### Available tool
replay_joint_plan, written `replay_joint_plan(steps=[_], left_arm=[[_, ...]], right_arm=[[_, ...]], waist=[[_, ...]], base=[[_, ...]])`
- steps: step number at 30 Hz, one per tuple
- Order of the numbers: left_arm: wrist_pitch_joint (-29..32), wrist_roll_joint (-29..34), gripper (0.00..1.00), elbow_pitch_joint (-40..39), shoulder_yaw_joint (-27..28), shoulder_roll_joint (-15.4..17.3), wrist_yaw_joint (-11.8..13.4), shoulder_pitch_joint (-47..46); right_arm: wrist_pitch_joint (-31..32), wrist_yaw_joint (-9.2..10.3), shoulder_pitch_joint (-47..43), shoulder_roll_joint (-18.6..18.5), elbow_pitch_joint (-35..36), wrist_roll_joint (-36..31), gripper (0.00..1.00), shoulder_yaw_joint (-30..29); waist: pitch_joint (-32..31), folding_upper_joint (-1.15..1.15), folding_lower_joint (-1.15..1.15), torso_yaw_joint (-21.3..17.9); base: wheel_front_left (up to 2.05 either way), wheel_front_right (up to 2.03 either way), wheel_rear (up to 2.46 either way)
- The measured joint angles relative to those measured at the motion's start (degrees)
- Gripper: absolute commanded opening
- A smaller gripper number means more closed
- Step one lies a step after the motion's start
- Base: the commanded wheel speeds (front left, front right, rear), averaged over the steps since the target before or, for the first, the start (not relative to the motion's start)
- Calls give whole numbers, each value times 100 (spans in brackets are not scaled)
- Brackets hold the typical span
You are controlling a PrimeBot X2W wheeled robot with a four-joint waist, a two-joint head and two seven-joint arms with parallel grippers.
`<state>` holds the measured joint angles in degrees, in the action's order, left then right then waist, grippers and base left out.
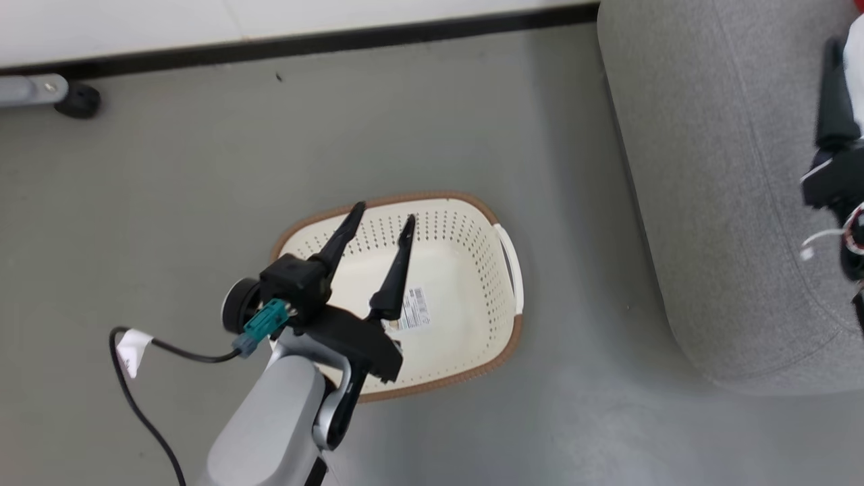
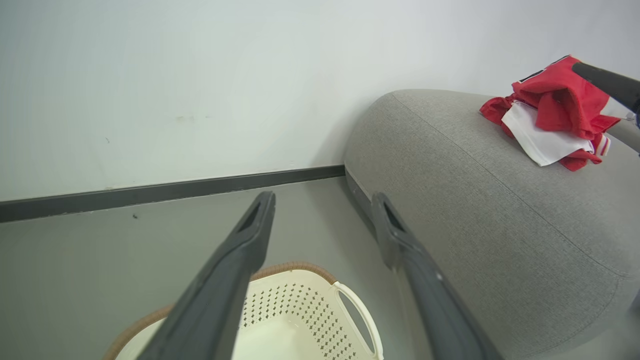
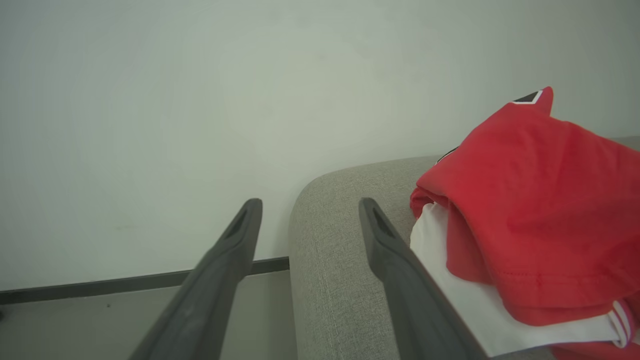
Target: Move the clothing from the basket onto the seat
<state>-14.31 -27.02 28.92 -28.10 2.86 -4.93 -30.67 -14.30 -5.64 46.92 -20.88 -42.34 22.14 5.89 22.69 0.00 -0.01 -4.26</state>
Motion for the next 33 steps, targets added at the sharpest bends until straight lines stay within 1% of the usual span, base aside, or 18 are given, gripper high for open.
replay_joint_plan(steps=[2,13,15,21,27,33], left_arm=[[0,-14,100,46,141,-1,65,104],[0,-13,100,123,758,100,505,638],[0,-8,100,127,917,159,630,806],[0,40,100,105,1171,183,856,1128],[0,178,100,51,1406,240,955,1413],[0,278,100,-73,1656,392,1031,1811]], right_arm=[[0,-43,-157,99,62,0,100,60],[1,-92,-1163,460,431,69,100,243],[1,-99,-1405,605,582,144,100,276],[1,-126,-2014,875,866,246,100,465],[1,-140,-2496,998,1053,245,100,605],[1,-142,-2936,1183,1148,244,100,671]], waist=[[-144,0,0,33],[-905,0,0,273],[-1087,-1,0,344],[-1403,0,1,474],[-1671,0,1,566],[-1930,0,0,603]], base=[[0,0,0],[0,0,0],[0,0,0],[0,0,0],[0,0,0],[0,0,0]])
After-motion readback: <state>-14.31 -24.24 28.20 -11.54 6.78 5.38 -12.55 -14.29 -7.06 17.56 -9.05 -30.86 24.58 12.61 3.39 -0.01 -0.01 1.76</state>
